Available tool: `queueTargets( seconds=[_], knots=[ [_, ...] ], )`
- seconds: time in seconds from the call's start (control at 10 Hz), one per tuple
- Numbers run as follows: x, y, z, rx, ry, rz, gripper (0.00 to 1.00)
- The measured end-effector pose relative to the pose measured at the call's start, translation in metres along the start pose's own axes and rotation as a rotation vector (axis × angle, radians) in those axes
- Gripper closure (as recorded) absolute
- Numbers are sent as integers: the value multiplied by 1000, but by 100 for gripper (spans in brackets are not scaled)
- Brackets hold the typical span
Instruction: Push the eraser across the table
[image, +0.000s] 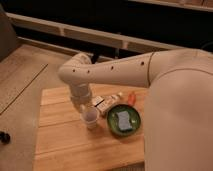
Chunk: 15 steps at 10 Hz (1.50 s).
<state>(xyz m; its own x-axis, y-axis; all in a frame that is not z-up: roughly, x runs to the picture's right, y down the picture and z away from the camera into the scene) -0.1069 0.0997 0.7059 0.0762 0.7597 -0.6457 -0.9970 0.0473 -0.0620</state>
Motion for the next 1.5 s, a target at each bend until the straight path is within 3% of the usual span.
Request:
queueTargets(
  seconds=[0.2,0.4,0.5,0.6,0.9,1.2,1.5],
  knots=[
    [-26,-13,-6,14,-80,-35,99],
    [-61,-44,-32,66,-196,-92,100],
    [-69,-58,-39,86,-219,-95,100],
    [-71,-67,-40,100,-222,-90,100],
    [-69,-61,-40,95,-220,-97,100],
    [-61,-59,-34,140,-219,-94,100],
    [-86,-47,-12,121,-249,-165,100]
  ],
)
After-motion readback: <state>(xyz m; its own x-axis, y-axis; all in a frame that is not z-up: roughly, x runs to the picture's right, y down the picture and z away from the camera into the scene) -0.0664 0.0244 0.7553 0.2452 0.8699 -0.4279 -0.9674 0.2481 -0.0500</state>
